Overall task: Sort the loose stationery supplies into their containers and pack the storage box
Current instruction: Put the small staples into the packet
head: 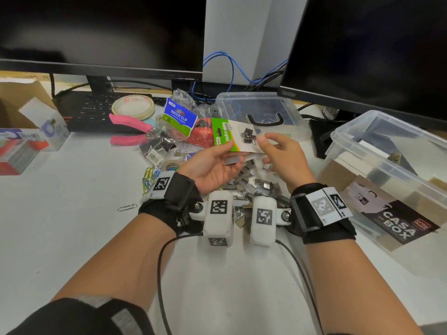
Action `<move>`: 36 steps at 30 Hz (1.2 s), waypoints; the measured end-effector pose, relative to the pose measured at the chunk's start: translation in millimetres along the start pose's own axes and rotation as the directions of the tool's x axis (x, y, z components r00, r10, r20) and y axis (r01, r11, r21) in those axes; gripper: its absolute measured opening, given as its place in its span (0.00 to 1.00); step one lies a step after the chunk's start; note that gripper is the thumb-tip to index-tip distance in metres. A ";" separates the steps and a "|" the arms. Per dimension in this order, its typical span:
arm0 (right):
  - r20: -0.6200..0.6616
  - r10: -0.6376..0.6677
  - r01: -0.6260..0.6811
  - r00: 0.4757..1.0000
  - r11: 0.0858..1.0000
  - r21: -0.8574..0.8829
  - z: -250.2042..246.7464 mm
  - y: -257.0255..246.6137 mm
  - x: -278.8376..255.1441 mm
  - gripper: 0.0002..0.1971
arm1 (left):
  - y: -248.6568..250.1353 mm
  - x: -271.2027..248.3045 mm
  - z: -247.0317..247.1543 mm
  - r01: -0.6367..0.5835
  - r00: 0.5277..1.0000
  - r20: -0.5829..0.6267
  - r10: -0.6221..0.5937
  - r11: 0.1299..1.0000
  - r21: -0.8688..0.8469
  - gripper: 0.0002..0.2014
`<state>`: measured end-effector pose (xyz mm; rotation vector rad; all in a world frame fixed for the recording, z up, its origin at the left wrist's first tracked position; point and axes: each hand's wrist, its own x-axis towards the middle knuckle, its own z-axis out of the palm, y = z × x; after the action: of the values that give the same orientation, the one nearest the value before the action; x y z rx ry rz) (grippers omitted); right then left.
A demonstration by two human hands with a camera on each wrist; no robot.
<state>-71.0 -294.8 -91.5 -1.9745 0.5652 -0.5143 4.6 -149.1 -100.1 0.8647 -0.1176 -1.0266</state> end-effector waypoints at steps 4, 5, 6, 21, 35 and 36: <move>-0.030 0.057 -0.053 0.998 0.991 0.121 5.7 -5.7 -0.4 0.28 | 0.2 0.6 2.0 -0.032 0.999 -0.021 0.032 0.999 0.024 0.13; -0.039 0.081 -0.073 0.996 0.982 0.173 6.8 -7.4 -0.7 0.27 | 0.2 0.1 2.5 -0.037 0.999 -0.028 0.037 0.999 0.027 0.13; -0.043 0.111 -0.098 0.993 0.968 0.231 7.6 -9.0 -0.9 0.26 | 0.5 -1.0 2.6 -0.037 0.999 -0.036 0.039 0.999 0.033 0.14; -0.002 0.131 -0.107 0.991 0.819 0.563 -16.4 -56.0 -24.6 0.05 | 33.8 -56.2 7.3 -0.086 0.993 -0.054 0.101 0.967 0.238 0.15; 0.367 0.017 -0.213 0.930 0.838 0.502 135.7 -115.0 -51.8 0.04 | 78.0 -145.0 -65.8 -0.349 0.696 -0.583 0.419 0.907 0.236 0.14; 0.413 0.019 -0.226 0.911 0.859 0.459 145.0 -116.1 -55.4 0.02 | 79.5 -149.8 -70.6 -0.348 0.677 -0.608 0.416 0.908 0.235 0.14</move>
<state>-12.6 -113.4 -56.3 -1.4692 0.2624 -0.1416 11.9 27.4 -49.4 1.1892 0.2380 -0.2799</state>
